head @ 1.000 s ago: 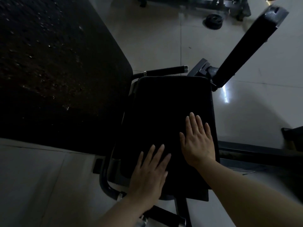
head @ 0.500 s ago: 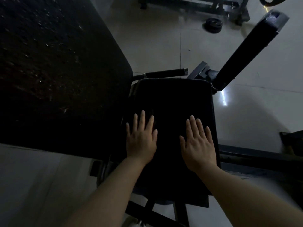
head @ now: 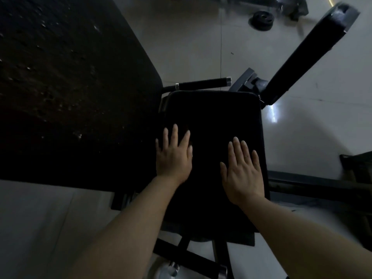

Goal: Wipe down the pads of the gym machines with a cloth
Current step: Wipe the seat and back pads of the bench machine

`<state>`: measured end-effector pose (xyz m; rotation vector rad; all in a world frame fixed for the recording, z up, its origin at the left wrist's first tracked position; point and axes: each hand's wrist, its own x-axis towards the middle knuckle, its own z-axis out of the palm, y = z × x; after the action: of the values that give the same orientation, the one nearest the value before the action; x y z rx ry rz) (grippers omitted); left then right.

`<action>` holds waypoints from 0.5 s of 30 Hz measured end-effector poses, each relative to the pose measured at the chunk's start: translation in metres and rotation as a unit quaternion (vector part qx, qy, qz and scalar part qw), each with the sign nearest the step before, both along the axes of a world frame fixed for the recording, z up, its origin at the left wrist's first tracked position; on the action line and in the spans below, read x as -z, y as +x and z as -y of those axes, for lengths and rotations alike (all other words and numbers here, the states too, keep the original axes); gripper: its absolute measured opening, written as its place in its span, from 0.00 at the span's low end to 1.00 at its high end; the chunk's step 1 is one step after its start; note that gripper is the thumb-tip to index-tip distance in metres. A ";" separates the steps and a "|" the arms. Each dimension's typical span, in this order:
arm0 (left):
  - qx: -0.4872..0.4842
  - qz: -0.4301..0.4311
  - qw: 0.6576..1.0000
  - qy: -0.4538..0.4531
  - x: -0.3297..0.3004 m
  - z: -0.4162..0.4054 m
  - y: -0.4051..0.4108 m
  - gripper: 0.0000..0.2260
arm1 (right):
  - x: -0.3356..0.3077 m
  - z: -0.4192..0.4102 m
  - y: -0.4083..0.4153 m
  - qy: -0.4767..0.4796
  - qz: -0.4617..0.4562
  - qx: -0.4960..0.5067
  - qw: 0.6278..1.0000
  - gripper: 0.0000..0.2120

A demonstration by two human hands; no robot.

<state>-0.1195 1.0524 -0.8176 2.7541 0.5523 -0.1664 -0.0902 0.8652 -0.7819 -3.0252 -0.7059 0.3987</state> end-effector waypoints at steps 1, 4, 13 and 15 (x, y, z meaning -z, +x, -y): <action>-0.007 -0.005 1.000 -0.008 0.000 -0.003 0.011 0.23 | 0.001 0.001 0.000 0.000 0.001 -0.001 1.000 0.33; -0.017 0.004 0.999 -0.030 -0.002 0.000 0.020 0.23 | 0.003 0.001 0.000 -0.003 0.011 -0.003 1.000 0.31; 0.035 0.058 0.998 -0.001 -0.001 0.051 -0.072 0.23 | 0.004 0.001 -0.002 -0.005 0.029 0.010 1.000 0.28; 0.042 0.057 0.998 -0.004 0.000 0.056 -0.086 0.24 | 0.003 0.002 -0.004 0.003 0.022 0.020 1.000 0.29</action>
<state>-0.2053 0.9962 -0.8174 2.7603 0.4068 -0.0315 -0.0946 0.8636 -0.7853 -3.0455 -0.6461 0.3291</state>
